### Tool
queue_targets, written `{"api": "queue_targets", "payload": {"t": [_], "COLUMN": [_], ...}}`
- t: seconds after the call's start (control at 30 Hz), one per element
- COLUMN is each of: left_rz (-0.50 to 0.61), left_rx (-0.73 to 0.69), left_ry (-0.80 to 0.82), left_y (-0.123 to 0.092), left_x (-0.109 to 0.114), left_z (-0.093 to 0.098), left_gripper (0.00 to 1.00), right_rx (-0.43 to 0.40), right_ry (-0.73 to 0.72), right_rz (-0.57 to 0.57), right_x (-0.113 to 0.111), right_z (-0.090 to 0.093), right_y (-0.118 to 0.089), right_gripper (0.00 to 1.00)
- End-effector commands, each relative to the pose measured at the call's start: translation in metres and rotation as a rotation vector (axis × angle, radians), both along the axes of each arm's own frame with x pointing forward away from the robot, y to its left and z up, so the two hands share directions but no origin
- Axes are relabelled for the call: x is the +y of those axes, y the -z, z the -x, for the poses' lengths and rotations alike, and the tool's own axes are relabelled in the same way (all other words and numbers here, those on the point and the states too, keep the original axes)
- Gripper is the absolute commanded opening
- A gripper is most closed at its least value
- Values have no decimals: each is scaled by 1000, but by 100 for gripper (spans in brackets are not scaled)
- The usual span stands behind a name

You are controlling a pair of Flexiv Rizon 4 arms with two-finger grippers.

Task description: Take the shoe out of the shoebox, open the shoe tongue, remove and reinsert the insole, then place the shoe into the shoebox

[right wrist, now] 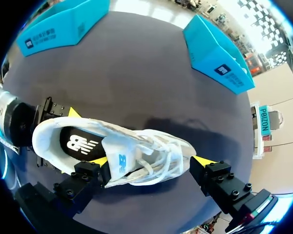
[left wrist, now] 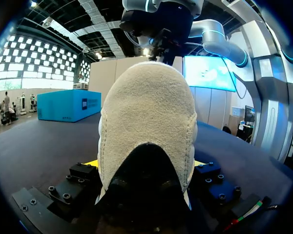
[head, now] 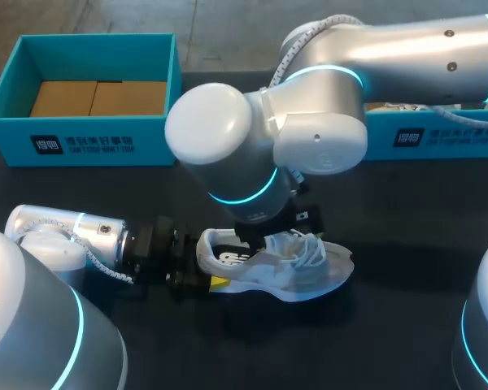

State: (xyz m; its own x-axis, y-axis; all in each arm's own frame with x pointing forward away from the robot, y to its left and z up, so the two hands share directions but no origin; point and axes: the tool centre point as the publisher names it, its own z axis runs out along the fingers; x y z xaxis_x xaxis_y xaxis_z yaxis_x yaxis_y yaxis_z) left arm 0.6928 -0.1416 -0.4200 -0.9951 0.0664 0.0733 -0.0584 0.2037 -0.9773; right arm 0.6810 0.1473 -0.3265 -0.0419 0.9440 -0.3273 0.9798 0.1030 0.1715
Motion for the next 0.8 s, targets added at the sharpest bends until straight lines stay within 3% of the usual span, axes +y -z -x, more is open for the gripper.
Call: {"api": "queue_targets", "payload": {"t": [0.03, 0.27, 0.43, 0.57, 0.8], "left_rz": [0, 0, 0, 0, 0], "left_rx": [-1, -1, -1, -1, -1], "left_ry": [-1, -1, -1, -1, -1], "left_y": [4, 4, 4, 4, 4], "left_x": [1, 1, 1, 1, 1], "left_z": [-2, -2, -2, -2, -2], "left_gripper": [0, 0, 0, 0, 0], "right_rx": [-258, -227, -209, -204, -164], "right_ry": [756, 778, 806, 822, 831], "right_rz": [-174, -215, -236, -237, -280], "right_x": [-9, -16, -22, -24, -17], "right_z": [4, 2, 3, 4, 3], "right_y": [-2, -2, -2, -5, -1], "right_gripper": [100, 100, 91, 92, 78]}}
